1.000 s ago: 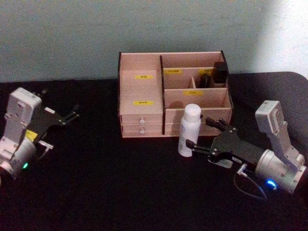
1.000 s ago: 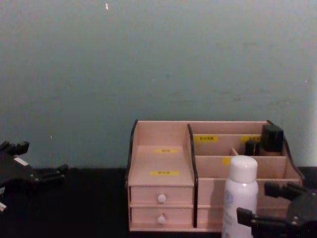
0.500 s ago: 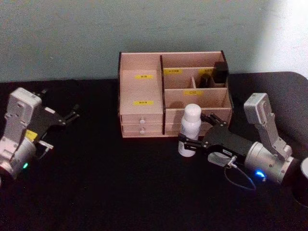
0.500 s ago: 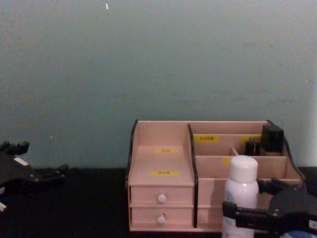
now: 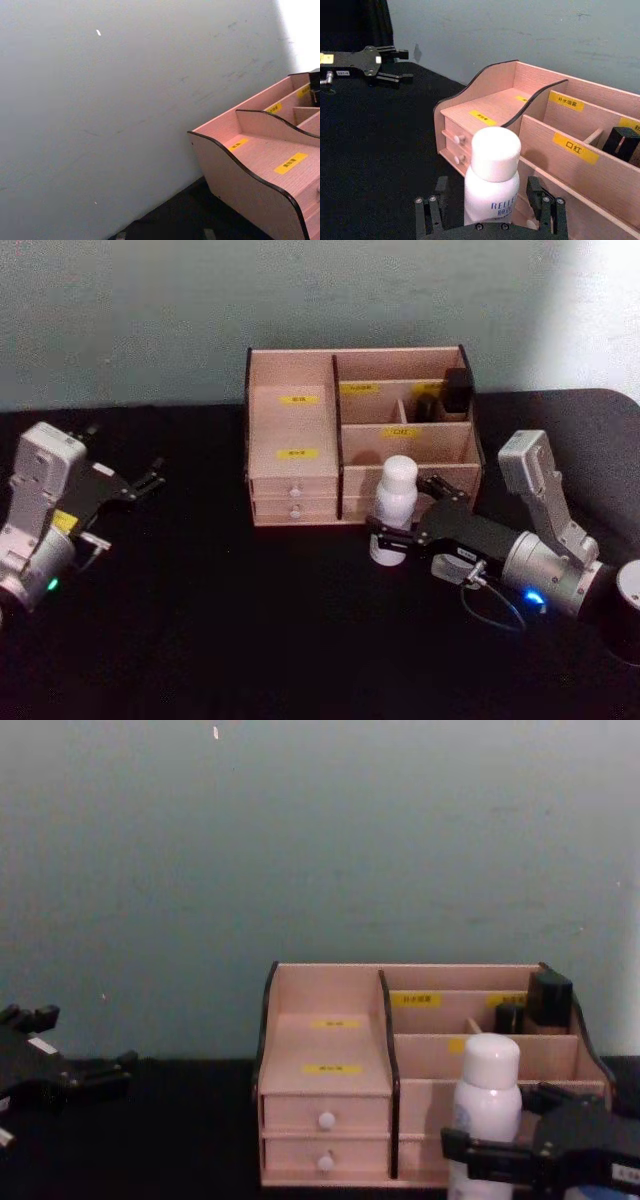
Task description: Pick up the facial cleanser and watermelon frost from the table and place them into the tiered storage box.
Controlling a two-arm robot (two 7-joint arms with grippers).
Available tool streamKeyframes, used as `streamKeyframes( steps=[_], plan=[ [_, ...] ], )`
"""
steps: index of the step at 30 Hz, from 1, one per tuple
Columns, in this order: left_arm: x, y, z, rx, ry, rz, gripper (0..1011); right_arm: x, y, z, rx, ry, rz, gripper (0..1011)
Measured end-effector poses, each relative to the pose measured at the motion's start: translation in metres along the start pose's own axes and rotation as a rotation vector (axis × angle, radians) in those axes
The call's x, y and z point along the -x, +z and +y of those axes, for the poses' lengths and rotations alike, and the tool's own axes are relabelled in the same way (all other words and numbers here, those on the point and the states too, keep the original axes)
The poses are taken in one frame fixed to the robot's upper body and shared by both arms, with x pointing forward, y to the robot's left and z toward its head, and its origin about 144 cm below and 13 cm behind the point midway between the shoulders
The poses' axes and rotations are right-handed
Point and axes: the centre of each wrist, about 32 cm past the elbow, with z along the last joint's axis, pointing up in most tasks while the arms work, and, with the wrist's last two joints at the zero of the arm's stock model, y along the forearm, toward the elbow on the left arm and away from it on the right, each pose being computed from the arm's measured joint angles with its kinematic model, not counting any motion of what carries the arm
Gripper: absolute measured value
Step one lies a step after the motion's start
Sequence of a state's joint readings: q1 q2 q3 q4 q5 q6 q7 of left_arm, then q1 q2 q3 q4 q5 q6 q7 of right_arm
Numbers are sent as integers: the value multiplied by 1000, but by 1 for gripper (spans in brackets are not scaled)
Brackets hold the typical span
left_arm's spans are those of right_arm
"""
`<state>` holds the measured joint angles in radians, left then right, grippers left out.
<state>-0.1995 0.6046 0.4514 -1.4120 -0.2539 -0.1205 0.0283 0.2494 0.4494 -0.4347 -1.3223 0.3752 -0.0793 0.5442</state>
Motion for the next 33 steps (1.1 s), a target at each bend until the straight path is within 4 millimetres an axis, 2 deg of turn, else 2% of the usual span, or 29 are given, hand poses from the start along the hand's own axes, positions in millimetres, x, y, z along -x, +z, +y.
streamKeyframes(
  steps=[5, 8, 17, 20, 33],
  plan=[
    [0, 0, 0, 0, 0, 0, 1001, 0, 0, 0, -1, 0, -1, 1000],
    [0, 0, 0, 0, 0, 0, 1001, 0, 0, 0, -1, 0, -1, 964],
    [0, 0, 0, 0, 0, 0, 1001, 0, 0, -1, -3, -1, -1, 746],
    [0, 0, 0, 0, 0, 0, 1001, 0, 0, -1, -3, -1, -1, 615],
    [0, 0, 0, 0, 0, 0, 1001, 1, 0, -1, -4, -1, -1, 593]
  ],
)
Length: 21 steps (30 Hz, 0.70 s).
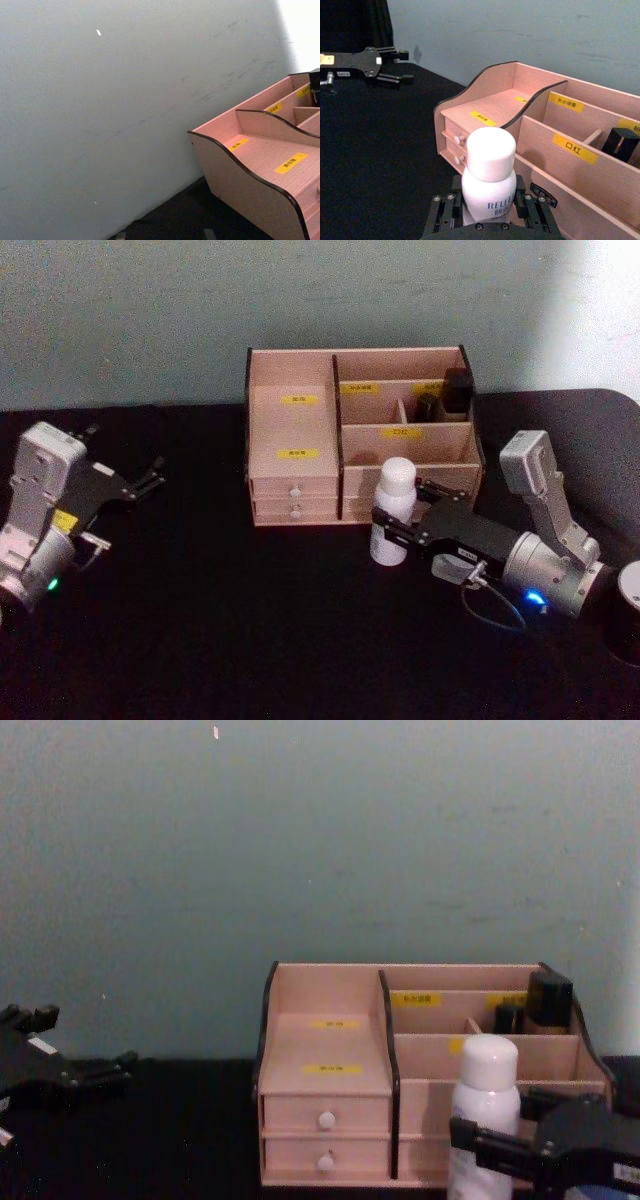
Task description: Pick up the facial cleanser and watermelon frost from the table and place them into the tiered storage box.
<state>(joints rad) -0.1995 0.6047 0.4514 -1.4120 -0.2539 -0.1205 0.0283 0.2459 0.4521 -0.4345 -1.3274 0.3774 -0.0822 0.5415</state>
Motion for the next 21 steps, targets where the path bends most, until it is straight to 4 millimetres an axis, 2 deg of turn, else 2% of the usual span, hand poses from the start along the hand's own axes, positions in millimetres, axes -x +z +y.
streamKeyframes(
  steps=[8, 15, 21],
  plan=[
    [0, 0, 0, 0, 0, 0, 1001, -1, 6, -2, -17, 20, -3, 593],
    [0, 0, 0, 0, 0, 0, 1001, -7, 27, -4, -89, 36, 15, 593],
    [0, 0, 0, 0, 0, 0, 1001, -16, 51, 3, -185, 25, 0, 593]
  ],
)
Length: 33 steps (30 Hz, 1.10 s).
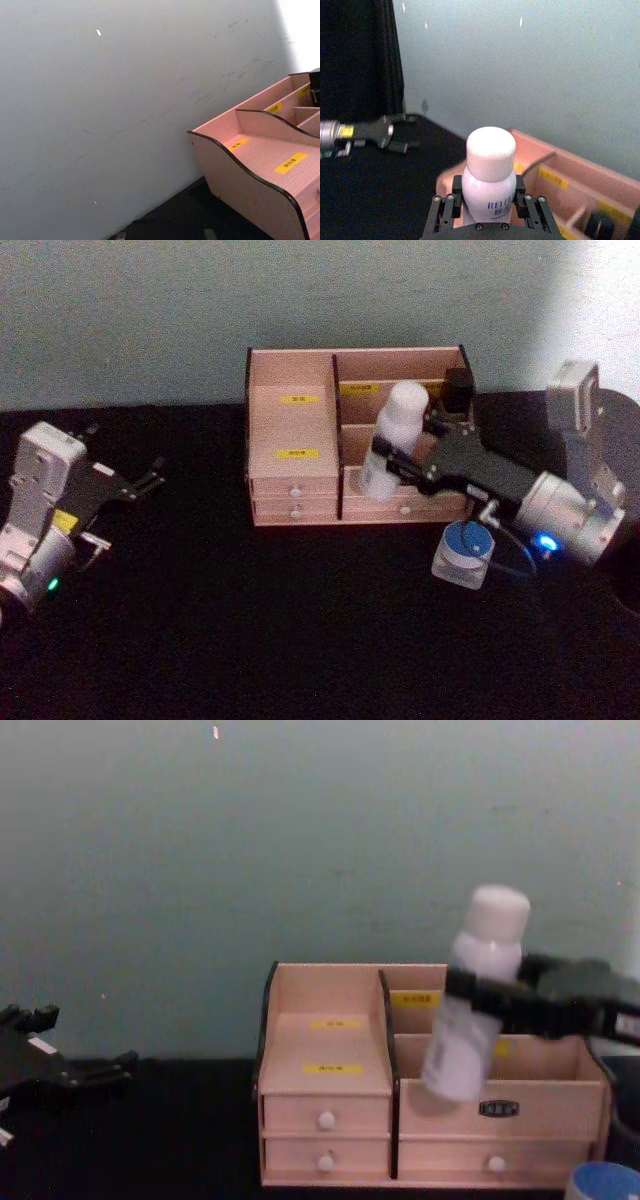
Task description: Pick up the facial cleanser and watermelon frost from the table and place them into the tiered storage box.
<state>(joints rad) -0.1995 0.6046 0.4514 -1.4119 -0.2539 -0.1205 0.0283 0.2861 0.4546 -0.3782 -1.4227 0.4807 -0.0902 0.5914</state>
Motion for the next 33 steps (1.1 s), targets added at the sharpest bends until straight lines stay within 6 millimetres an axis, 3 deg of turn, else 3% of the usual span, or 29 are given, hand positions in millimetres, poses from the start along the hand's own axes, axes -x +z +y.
streamKeyframes(
  steps=[14, 33],
  plan=[
    [0, 0, 0, 0, 0, 0, 1001, -24, 21, 37, -67, -88, -78, 593],
    [0, 0, 0, 0, 0, 0, 1001, -42, 10, 64, -14, -176, -80, 593]
  ],
)
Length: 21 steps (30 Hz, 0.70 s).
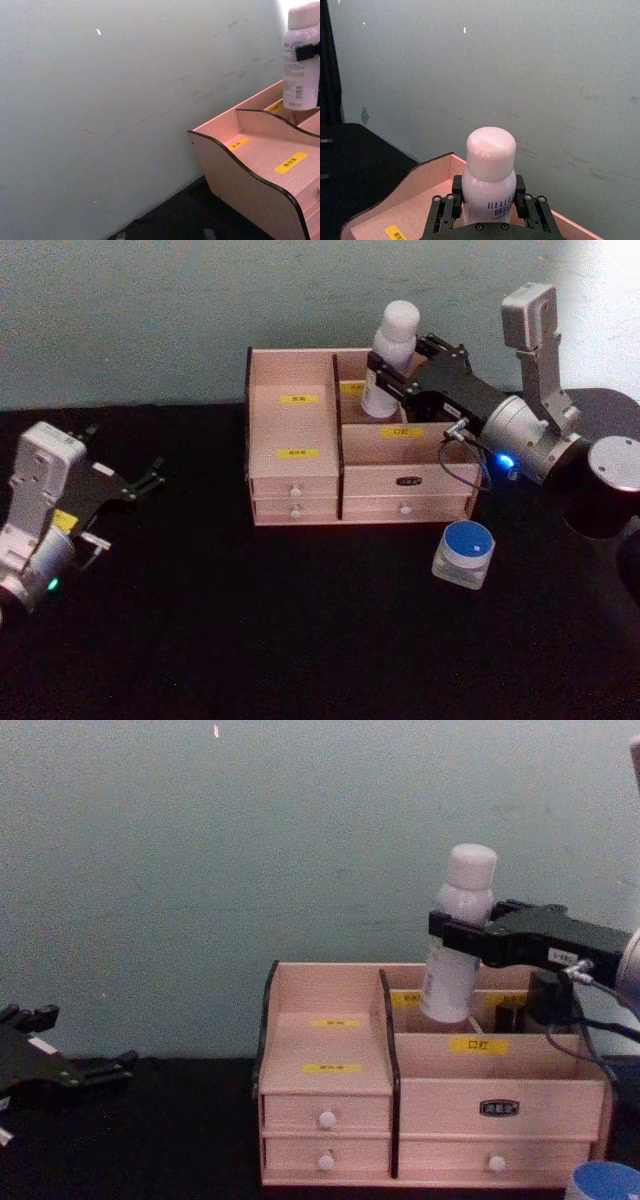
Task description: Pick up the facial cleanser and watermelon frost from the table and place them into the tiered storage box.
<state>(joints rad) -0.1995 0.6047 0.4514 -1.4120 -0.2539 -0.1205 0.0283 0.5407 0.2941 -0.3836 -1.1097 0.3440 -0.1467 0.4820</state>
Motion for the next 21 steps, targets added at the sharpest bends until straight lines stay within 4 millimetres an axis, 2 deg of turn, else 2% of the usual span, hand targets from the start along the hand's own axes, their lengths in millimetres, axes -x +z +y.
streamKeyframes(
  steps=[21],
  plan=[
    [0, 0, 0, 0, 0, 0, 1001, -5, -20, 14, 59, -25, 19, 593]
  ],
)
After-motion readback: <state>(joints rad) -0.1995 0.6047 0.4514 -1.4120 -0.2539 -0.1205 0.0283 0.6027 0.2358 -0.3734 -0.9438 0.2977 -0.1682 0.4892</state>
